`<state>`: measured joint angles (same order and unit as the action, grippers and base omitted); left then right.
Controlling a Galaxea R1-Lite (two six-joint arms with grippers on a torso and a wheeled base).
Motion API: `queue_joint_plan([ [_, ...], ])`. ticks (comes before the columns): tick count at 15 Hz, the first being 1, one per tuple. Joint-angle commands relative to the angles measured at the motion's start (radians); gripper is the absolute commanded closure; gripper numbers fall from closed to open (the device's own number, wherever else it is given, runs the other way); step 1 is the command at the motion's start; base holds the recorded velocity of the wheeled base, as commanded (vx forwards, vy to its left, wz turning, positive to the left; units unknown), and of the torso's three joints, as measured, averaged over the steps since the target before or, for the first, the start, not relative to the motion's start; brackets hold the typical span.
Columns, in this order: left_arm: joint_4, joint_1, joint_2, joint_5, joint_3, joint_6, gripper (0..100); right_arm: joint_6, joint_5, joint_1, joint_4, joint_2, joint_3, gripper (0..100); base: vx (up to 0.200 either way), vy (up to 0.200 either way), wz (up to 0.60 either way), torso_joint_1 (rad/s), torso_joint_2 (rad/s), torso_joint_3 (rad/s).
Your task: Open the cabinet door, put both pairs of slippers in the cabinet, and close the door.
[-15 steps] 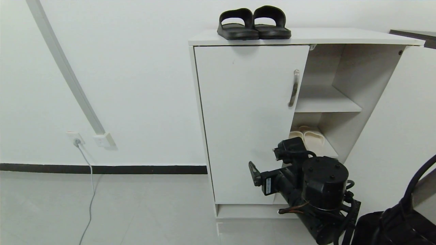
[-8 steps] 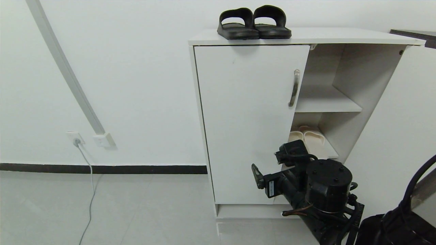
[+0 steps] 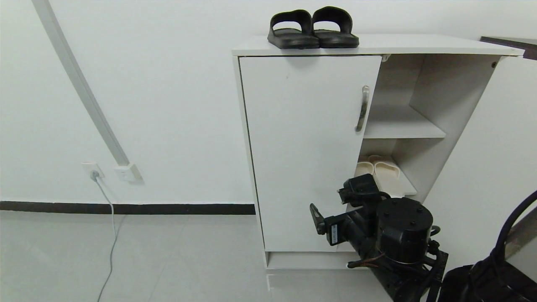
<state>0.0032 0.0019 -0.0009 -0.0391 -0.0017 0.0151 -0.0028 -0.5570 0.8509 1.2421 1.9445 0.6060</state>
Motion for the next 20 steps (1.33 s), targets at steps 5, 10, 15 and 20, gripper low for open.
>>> queue_joint_plan([
  [5,0.000,0.001,0.001,-0.001,0.000,0.000,100,0.000,0.000,0.001,-0.003,0.002,0.000,0,0.000,0.000,0.00,0.000,0.00,0.000],
  [10,0.000,0.001,0.001,-0.001,0.000,0.000,100,-0.010,0.000,0.004,-0.003,0.004,-0.008,0,0.000,0.000,0.00,0.001,-0.05,-0.052],
  [15,0.000,0.000,0.001,-0.001,0.000,0.000,100,-0.013,0.000,0.004,0.000,0.008,-0.009,0,0.000,0.000,0.00,0.022,-0.37,-0.347],
  [20,0.000,0.000,0.001,-0.001,0.000,0.000,100,-0.013,0.000,0.004,0.002,0.014,-0.011,0,0.000,0.000,0.00,0.114,-0.46,-0.353],
])
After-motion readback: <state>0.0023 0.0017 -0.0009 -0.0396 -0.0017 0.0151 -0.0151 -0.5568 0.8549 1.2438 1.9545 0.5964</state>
